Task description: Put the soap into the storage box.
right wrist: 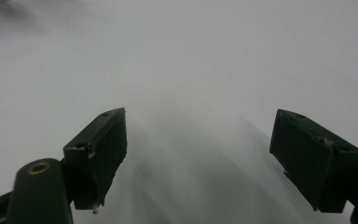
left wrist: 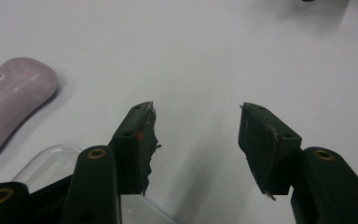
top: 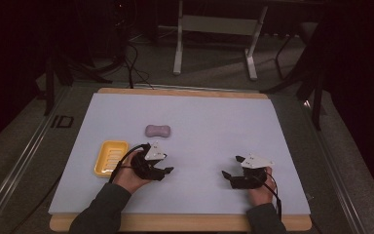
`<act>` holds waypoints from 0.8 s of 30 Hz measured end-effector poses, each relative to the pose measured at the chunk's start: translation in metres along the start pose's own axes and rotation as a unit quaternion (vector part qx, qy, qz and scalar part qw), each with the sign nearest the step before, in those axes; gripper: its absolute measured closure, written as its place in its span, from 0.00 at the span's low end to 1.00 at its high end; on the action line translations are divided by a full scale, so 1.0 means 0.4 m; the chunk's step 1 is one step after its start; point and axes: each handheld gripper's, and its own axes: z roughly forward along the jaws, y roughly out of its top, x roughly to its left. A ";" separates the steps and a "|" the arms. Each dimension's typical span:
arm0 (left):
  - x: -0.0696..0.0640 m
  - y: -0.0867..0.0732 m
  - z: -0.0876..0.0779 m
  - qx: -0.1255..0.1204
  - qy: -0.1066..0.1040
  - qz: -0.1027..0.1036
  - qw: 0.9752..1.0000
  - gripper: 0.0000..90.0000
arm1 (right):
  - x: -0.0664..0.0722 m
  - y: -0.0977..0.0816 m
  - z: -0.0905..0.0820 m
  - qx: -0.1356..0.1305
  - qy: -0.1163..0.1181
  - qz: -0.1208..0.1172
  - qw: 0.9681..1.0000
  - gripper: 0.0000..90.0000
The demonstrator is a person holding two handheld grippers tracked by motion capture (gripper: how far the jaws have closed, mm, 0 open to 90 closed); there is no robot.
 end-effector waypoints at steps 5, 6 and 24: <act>0.019 0.008 -0.004 0.004 0.001 0.003 1.000 0.51 | 0.000 0.000 0.000 0.000 0.000 0.000 1.000 0.20; 0.022 0.010 -0.004 0.003 0.001 0.003 1.000 0.50 | 0.000 0.000 0.000 0.000 0.000 -0.001 1.000 0.20; 0.087 0.027 -0.003 0.001 0.000 0.001 1.000 0.47 | 0.000 0.000 0.000 0.001 0.000 0.000 1.000 0.20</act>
